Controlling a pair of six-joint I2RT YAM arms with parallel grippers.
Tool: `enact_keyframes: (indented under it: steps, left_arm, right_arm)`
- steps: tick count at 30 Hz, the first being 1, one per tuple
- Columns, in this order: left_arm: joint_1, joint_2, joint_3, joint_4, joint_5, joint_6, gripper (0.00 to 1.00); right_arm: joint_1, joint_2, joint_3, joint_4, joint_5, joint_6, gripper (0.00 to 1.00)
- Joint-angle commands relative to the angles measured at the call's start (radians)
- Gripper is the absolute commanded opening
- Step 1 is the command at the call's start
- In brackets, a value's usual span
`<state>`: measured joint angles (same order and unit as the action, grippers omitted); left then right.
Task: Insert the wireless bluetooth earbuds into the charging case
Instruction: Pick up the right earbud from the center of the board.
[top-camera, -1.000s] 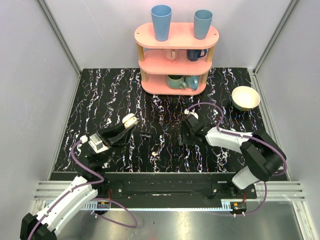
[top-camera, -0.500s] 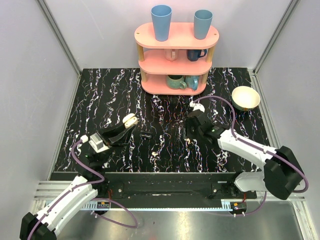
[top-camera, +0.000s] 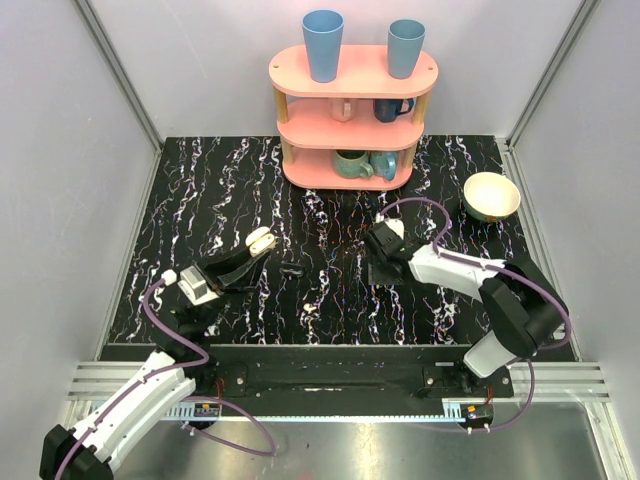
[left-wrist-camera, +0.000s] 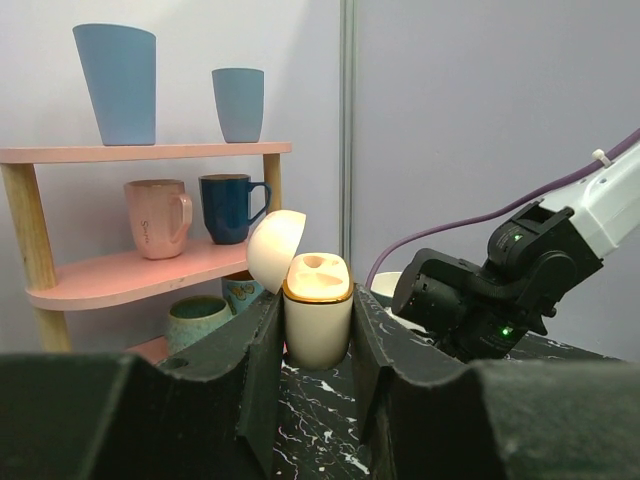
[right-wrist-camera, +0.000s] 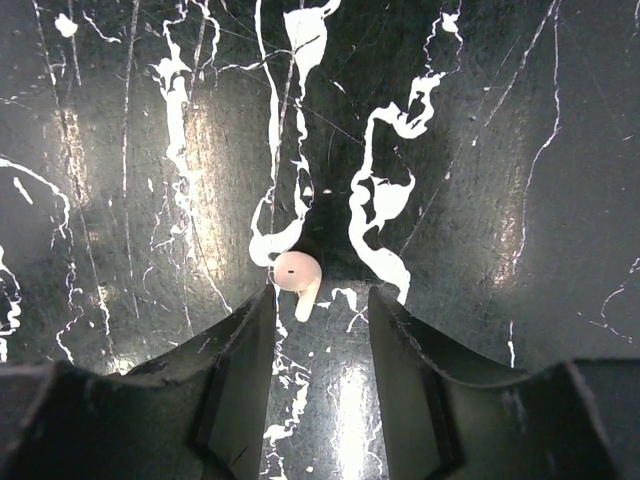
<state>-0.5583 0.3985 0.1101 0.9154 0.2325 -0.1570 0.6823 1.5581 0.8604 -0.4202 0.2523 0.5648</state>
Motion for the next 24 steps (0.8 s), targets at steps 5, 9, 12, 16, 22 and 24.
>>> enact_keyframes:
  steps: [5, 9, 12, 16, 22, 24]
  left_arm:
    - [-0.003, 0.002, 0.034, 0.057, 0.008, -0.004, 0.0]
    - [-0.003, -0.001, 0.033, 0.057, 0.008, -0.004, 0.0]
    - [-0.003, -0.006, 0.033, 0.053, 0.004, -0.001, 0.0]
    - [-0.003, -0.012, 0.031, 0.046, 0.001, 0.001, 0.0]
    - [-0.003, -0.006, 0.031, 0.053, 0.004, -0.003, 0.0]
    - [-0.003, -0.007, 0.031, 0.053, 0.002, -0.001, 0.0]
  right_arm:
    - [-0.006, 0.042, 0.048, 0.026, 0.021, 0.021, 0.49]
    - [-0.004, 0.063, 0.058, 0.026, 0.024, 0.02, 0.49]
    - [-0.004, 0.08, 0.068, 0.029, 0.027, 0.021, 0.48]
    - [-0.004, 0.086, 0.069, 0.027, 0.038, 0.046, 0.48]
    - [-0.004, 0.105, 0.075, 0.012, 0.035, 0.09, 0.43]
    - [-0.004, 0.108, 0.074, 0.005, 0.035, 0.101, 0.41]
